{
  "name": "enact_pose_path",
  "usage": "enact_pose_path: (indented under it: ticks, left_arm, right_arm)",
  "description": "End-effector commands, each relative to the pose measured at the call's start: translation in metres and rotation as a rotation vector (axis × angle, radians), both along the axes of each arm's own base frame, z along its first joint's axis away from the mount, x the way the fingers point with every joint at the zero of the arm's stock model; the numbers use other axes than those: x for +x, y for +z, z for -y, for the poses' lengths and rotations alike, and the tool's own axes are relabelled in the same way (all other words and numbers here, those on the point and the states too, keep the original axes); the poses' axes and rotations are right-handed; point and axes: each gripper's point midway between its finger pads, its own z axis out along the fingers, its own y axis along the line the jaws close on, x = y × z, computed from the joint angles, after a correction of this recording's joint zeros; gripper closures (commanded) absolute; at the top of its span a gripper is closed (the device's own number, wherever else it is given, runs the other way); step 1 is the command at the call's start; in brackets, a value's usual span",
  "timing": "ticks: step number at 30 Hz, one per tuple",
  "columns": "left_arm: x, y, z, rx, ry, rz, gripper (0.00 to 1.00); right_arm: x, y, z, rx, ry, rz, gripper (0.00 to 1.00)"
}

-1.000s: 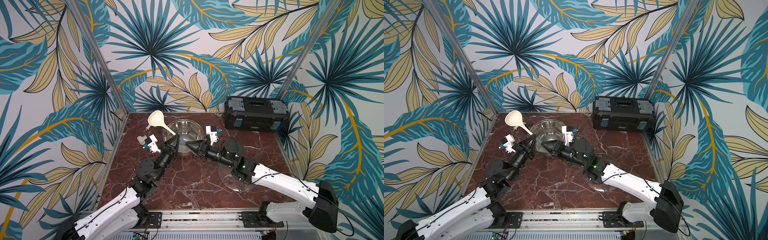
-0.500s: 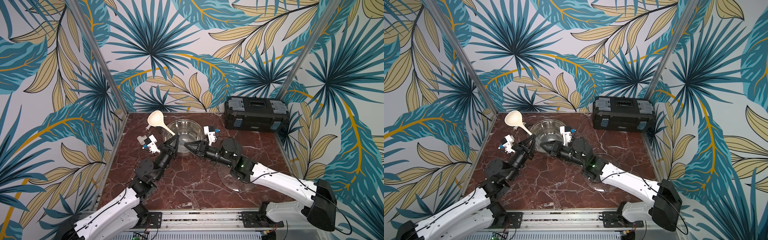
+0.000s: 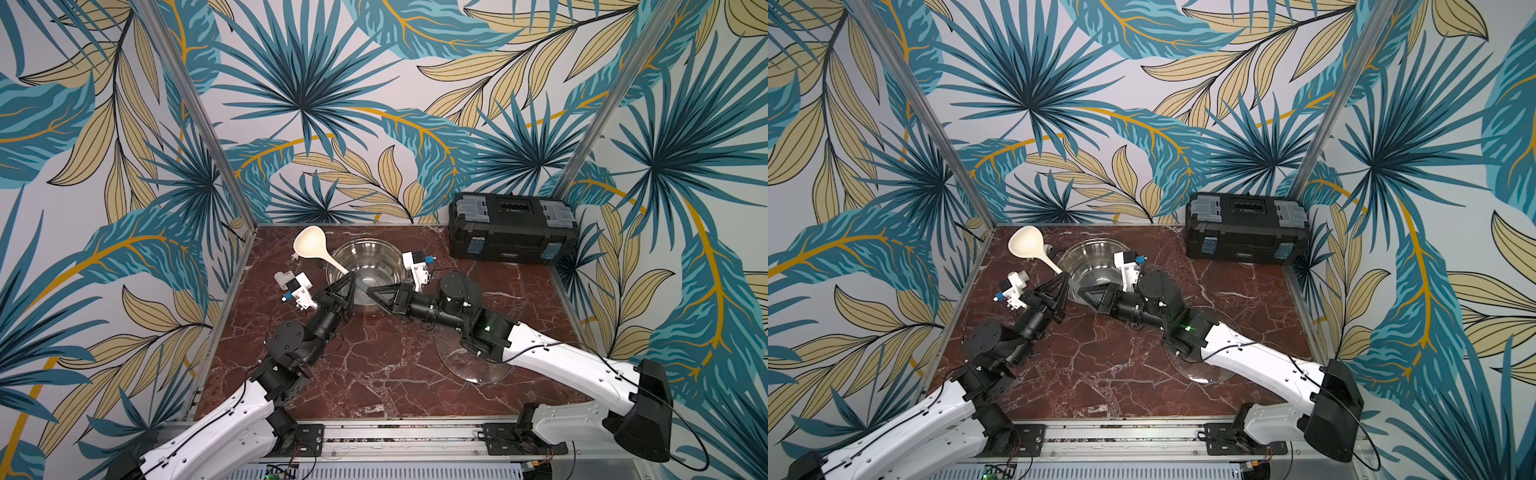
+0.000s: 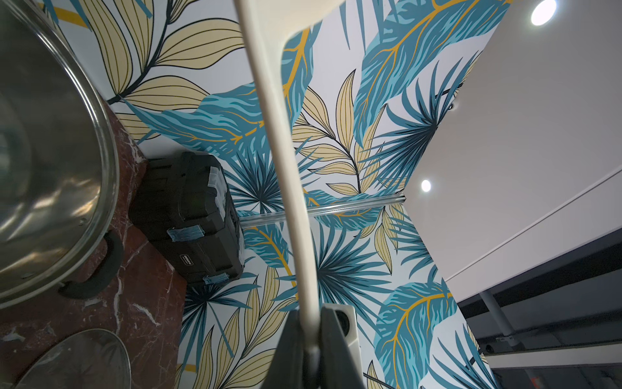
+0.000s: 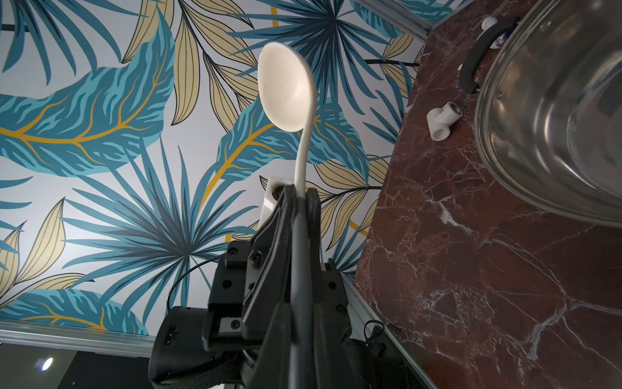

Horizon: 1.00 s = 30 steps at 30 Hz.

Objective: Stir the soup with a spoon
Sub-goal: Adjust the spoon.

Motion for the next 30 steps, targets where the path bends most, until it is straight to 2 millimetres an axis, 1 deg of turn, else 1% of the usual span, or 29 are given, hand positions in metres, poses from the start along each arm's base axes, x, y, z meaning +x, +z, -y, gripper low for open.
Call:
enact_pose_path:
  ticks: [1,2,3,4,5,6,7,8,11,13,17,20,22,24,26,28,30]
  left_arm:
    - [0.0,-0.028,-0.01,0.157,0.05,-0.114,1.0]
    - [-0.001,-0.03,-0.015,0.17,0.069,-0.149,0.01]
    - [-0.004,-0.029,-0.016,0.202,0.063,-0.164,0.0]
    - [-0.008,-0.034,-0.017,0.25,0.052,-0.196,0.0]
    - [-0.012,-0.037,-0.018,0.304,0.041,-0.219,0.0]
    - [-0.016,-0.038,-0.019,0.348,0.03,-0.235,0.0]
    - [-0.021,-0.043,-0.021,0.409,0.016,-0.266,0.0]
    - [-0.026,-0.045,-0.023,0.465,0.003,-0.281,0.0]
    - [-0.036,-0.05,-0.028,0.67,-0.037,-0.308,0.0]
    - [-0.041,-0.053,-0.031,0.811,-0.065,-0.326,0.0]
    - [-0.046,-0.052,-0.039,1.093,-0.119,-0.319,0.0]
    - [-0.045,-0.048,-0.046,1.287,-0.15,-0.303,0.0]
    - [-0.044,-0.047,-0.051,1.398,-0.168,-0.298,0.0]
    - [-0.043,-0.048,-0.055,1.516,-0.201,-0.289,0.01]
    - [-0.041,-0.049,-0.06,1.625,-0.227,-0.289,0.04]
    - [-0.039,-0.047,-0.06,1.686,-0.245,-0.266,0.07]
    - [-0.038,-0.045,-0.058,1.706,-0.253,-0.222,0.07]
  right_arm:
    - [0.02,0.035,0.03,-0.091,-0.12,0.123,1.0]
    - [0.026,0.037,0.036,-0.137,-0.138,0.138,1.0]
    - [0.031,0.038,0.042,-0.18,-0.151,0.15,1.0]
    - [0.036,0.034,0.049,-0.25,-0.158,0.151,1.0]
    - [0.04,0.036,0.054,-0.308,-0.15,0.172,1.0]
    - [0.04,0.035,0.054,-0.363,-0.125,0.186,1.0]
    - [0.052,0.032,0.064,-0.437,-0.133,0.192,1.0]
    - [0.056,0.029,0.068,-0.513,-0.122,0.203,1.0]
    - [0.066,0.008,0.08,-0.769,-0.082,0.211,1.0]
    - [0.075,-0.006,0.088,-0.91,-0.068,0.206,1.0]
    - [0.091,-0.031,0.105,-1.15,-0.066,0.18,1.0]
    - [0.101,-0.042,0.114,-1.263,-0.083,0.173,1.0]
    - [0.106,-0.049,0.116,-1.312,-0.088,0.167,1.0]
    - [0.11,-0.057,0.116,-1.354,-0.083,0.159,1.0]
    - [0.114,-0.066,0.114,-1.394,-0.077,0.152,1.0]
    - [0.119,-0.073,0.11,-1.418,-0.077,0.152,1.0]
    - [0.123,-0.078,0.106,-1.426,-0.079,0.157,1.0]
